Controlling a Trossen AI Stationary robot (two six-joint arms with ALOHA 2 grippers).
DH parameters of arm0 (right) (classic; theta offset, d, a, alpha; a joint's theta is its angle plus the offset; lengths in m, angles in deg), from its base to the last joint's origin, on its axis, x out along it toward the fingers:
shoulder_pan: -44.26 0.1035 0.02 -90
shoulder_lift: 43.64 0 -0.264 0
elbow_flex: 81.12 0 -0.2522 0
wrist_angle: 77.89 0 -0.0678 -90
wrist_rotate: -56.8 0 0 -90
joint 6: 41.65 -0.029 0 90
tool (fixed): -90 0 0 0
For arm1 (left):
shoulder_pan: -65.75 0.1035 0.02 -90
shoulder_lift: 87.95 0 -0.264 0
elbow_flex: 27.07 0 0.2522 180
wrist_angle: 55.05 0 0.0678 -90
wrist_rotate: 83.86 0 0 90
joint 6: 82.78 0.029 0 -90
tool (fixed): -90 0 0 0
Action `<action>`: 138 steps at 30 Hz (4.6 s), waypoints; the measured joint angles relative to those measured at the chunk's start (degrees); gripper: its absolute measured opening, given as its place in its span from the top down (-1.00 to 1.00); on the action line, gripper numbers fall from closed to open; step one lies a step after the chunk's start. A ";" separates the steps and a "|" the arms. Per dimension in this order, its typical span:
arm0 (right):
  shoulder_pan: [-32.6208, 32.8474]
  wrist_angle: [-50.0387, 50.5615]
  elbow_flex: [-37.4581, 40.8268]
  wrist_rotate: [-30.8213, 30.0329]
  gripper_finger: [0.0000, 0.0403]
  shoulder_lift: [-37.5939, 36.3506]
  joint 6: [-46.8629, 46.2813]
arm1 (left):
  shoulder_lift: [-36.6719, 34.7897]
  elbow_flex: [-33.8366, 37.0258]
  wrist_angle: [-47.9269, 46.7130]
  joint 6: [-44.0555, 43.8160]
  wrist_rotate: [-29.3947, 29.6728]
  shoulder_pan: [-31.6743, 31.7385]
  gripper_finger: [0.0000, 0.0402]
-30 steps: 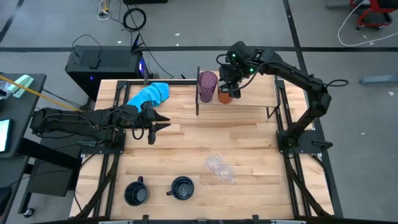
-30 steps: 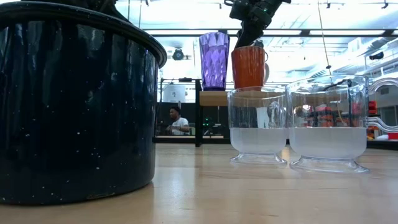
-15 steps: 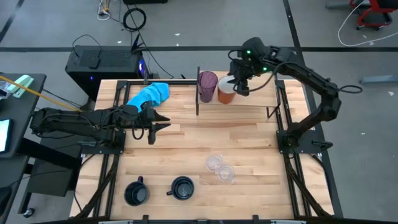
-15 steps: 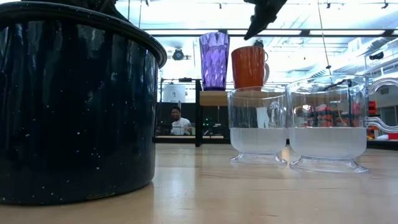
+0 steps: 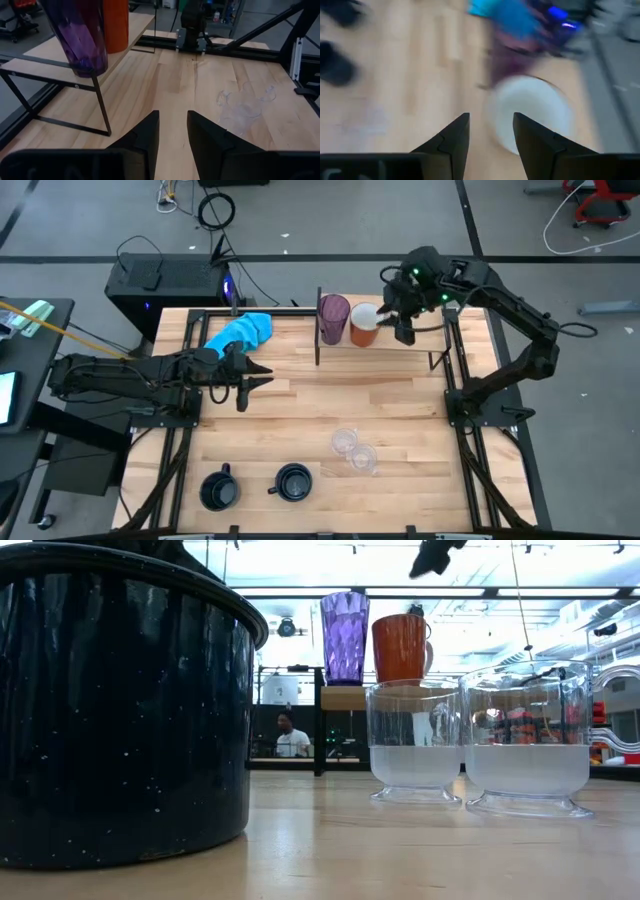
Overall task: Stack small to large cups/mugs on shelf
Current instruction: Put the right black mug on the shelf
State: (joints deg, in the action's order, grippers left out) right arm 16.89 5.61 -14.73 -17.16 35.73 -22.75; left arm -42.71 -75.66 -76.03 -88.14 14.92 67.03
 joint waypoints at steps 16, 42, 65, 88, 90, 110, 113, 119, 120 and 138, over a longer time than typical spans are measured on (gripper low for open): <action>27.48 -28.55 20.25 -4.32 0.22 0.00 -12.27 | 0.51 0.02 -0.40 -3.02 0.00 -0.02 0.47; 44.41 -40.56 33.30 -24.17 0.22 1.60 -21.75 | 9.81 -0.51 -3.80 -26.78 -5.73 -19.27 0.57; 45.71 -36.52 34.12 -30.95 0.22 -2.06 -16.76 | 51.36 -38.26 -39.37 -51.71 0.72 -42.99 0.57; 44.36 -35.44 34.07 -30.78 0.22 -6.95 -14.87 | 62.22 -44.24 -41.91 -61.00 -5.61 -42.17 -0.11; 44.38 -35.46 34.07 -30.78 0.22 -6.95 -15.27 | 62.92 -44.24 -41.71 -60.09 -5.07 -41.63 -0.09; 44.38 -34.77 34.07 -30.78 0.22 -6.93 -15.91 | 65.08 -44.17 -41.05 -54.73 1.84 -36.49 0.30; 44.38 -34.01 34.07 -30.78 0.22 -6.93 -15.94 | 65.08 -44.17 -41.03 -52.60 3.88 -35.36 0.38; 44.38 -32.76 34.07 -30.78 0.22 -6.91 -16.16 | 65.08 -44.17 -41.01 -48.14 6.40 -32.98 0.47; 44.38 -32.74 34.07 -30.78 0.22 -6.91 -16.16 | 65.08 -44.17 -41.01 -47.59 7.10 -32.61 0.48; 44.41 -32.46 34.07 -30.78 0.22 -6.91 -16.40 | 65.08 -44.17 -43.04 -37.23 14.16 -25.52 0.56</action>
State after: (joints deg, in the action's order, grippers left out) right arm 61.29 -26.85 19.34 -47.94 28.82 -39.15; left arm 22.37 -119.84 -119.07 -125.38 29.08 41.50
